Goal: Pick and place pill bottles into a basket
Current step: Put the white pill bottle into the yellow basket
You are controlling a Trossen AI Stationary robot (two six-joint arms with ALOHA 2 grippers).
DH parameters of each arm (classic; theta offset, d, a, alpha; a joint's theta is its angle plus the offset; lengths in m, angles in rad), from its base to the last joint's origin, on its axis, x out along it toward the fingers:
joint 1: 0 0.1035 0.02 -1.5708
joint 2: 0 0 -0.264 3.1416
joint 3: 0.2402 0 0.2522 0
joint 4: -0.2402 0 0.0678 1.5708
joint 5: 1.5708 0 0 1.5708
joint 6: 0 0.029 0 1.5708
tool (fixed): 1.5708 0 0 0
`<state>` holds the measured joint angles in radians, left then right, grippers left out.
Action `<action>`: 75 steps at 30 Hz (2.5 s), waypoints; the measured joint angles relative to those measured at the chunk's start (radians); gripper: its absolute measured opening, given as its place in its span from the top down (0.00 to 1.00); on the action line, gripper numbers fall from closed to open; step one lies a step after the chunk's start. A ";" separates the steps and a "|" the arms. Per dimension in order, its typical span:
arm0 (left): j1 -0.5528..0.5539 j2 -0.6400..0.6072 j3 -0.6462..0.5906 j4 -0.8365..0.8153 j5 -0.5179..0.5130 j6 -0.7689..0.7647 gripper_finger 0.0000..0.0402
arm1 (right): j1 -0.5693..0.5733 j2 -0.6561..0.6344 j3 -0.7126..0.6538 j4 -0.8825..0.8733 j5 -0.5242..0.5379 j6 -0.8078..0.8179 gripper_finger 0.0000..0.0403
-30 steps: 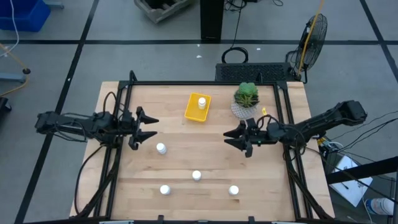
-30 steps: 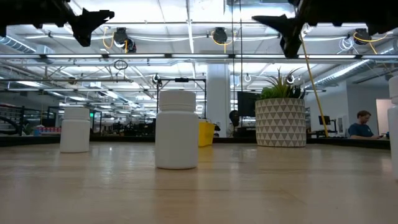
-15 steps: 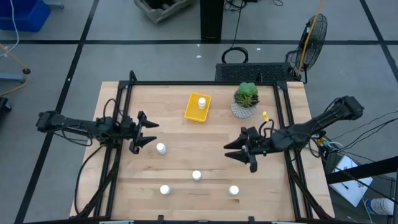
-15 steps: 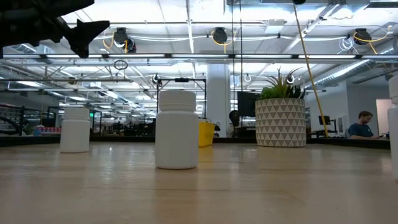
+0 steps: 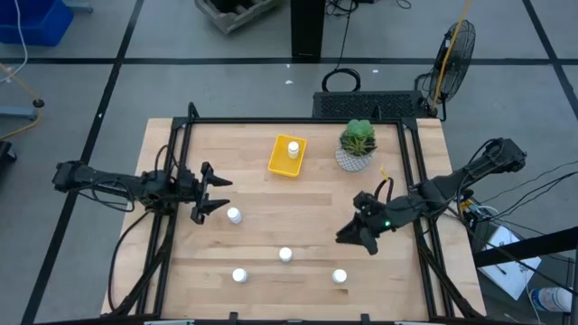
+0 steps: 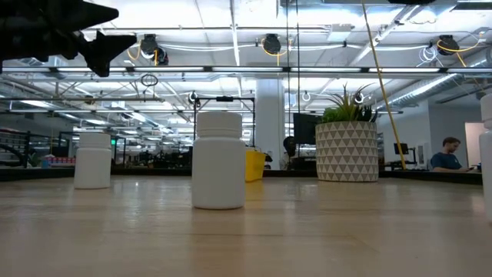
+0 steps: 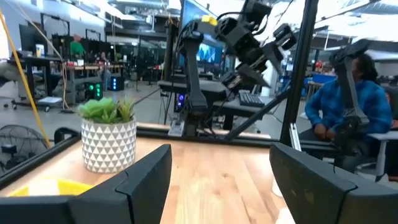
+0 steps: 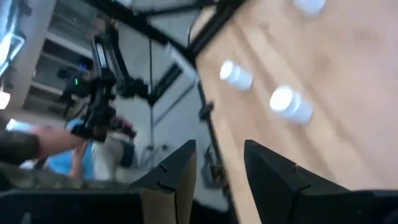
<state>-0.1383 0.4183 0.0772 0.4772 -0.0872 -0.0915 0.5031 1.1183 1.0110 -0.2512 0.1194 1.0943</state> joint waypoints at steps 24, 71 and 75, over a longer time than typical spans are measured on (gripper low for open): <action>0.000 0.000 0.000 -0.098 -0.012 -0.021 0.32 | 0.032 0.478 0.307 -0.282 -0.412 0.122 0.89; 0.000 0.000 0.000 -0.163 -0.044 -0.068 0.32 | 0.022 0.603 0.302 -0.490 -0.348 0.705 0.48; 0.000 0.000 0.000 -0.163 -0.044 -0.068 0.32 | 0.016 0.605 0.317 -0.513 -0.328 0.705 0.48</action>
<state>-0.1381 0.4187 0.0776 0.3138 -0.1314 -0.1599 0.5188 1.7231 1.3283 -0.7647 -0.2087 1.7996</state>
